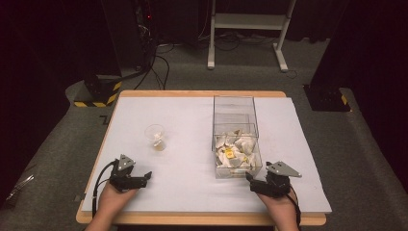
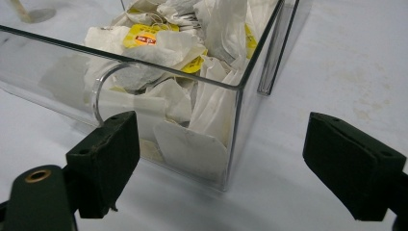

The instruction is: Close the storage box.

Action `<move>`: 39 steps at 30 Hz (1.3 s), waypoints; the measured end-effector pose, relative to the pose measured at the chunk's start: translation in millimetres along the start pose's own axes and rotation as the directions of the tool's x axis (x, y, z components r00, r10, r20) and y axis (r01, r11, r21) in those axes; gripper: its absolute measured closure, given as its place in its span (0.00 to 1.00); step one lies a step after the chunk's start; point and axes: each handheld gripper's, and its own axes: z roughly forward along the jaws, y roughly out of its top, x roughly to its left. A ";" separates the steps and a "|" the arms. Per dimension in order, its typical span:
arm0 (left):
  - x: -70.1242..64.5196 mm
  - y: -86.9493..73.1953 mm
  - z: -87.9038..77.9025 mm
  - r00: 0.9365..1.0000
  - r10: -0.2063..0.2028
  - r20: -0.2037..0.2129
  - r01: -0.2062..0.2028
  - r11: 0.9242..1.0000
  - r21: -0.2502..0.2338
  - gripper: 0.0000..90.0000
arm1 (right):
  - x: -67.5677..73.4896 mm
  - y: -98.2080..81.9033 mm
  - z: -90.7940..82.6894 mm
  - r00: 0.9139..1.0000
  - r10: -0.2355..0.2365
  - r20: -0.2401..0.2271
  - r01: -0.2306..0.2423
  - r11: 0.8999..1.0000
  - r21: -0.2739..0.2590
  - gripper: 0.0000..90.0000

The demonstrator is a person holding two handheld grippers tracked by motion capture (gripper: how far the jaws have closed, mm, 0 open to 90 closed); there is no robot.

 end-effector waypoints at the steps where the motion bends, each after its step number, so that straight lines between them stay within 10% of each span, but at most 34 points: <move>1: 0.0 0.0 0.0 1.000 0.000 0.000 0.000 1.000 0.000 0.14 | -0.1 0.3 0.9 1.000 0.000 0.000 0.000 1.000 -0.003 0.14; 39: 0.5 0.0 0.0 1.000 -0.011 0.007 0.011 1.000 -0.002 0.15 | -26.0 41.7 65.2 0.989 0.095 0.113 -0.085 0.992 -0.091 0.14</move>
